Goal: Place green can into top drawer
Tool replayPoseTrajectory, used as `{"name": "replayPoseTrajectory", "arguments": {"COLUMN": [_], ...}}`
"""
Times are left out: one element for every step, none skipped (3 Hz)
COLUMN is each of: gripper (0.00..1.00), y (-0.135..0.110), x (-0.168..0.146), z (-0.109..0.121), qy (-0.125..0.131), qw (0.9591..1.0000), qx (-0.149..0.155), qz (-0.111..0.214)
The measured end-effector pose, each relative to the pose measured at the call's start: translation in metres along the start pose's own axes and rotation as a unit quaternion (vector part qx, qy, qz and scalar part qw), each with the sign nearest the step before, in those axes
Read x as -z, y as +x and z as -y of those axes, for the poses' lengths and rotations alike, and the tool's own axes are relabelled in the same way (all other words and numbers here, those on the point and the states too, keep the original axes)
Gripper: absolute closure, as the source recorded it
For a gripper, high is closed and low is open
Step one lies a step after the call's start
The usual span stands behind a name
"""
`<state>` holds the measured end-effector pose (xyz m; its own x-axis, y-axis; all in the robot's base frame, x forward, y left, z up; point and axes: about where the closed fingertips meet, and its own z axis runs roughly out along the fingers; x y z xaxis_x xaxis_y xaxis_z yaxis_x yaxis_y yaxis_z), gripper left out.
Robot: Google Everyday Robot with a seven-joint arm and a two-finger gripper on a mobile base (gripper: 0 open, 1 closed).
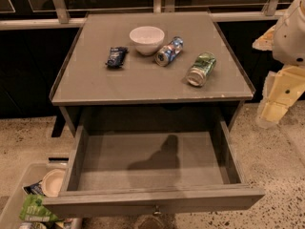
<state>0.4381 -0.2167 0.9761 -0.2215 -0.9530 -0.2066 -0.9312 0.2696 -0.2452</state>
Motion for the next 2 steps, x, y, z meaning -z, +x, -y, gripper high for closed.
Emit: {"name": "replayPoseTrajectory", "arguments": {"gripper": [0.0,0.0], "y": [0.0,-0.0008], "x": [0.0,-0.0001], "z": [0.0,0.0045], "qy": [0.0,0.005], "qw": [1.0,1.0], "qx": [0.0,0.007], "qz": [0.0,0.005]}}
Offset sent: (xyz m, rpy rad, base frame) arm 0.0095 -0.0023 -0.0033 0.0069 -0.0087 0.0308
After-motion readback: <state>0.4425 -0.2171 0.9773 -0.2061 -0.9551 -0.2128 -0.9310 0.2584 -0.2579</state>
